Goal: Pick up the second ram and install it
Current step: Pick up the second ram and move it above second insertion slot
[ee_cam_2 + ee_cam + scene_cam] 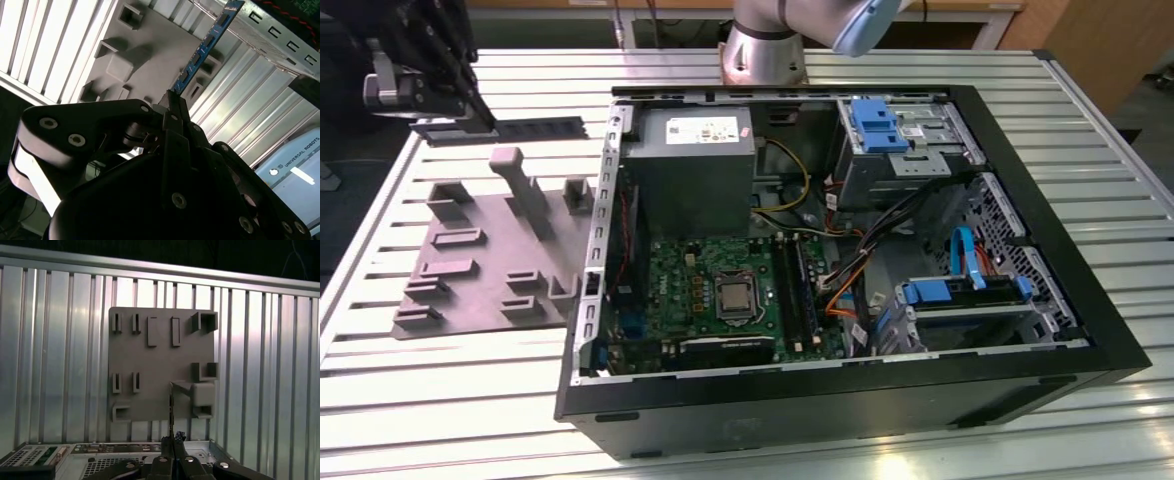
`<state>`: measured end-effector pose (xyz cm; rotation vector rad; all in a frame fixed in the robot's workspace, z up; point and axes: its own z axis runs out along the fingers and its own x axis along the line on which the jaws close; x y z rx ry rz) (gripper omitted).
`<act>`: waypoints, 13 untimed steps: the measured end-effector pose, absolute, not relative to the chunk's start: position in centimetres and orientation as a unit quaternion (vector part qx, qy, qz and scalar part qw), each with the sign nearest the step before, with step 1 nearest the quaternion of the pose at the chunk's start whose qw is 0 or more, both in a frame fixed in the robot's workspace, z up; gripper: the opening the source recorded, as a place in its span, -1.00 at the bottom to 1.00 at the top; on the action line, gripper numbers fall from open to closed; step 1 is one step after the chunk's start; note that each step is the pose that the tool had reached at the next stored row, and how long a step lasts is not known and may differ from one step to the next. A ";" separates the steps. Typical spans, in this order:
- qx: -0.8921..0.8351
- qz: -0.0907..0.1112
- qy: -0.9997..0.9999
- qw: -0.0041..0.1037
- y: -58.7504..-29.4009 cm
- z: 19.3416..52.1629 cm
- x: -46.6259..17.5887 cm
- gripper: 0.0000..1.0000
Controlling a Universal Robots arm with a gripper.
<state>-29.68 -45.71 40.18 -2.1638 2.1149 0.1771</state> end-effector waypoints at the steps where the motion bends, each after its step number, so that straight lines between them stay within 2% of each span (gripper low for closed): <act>1: -0.713 0.058 0.697 0.055 -45.7 40.2 -29.5 -0.76; 13: -0.713 0.058 0.697 0.055 -45.7 40.2 -27.2 -0.76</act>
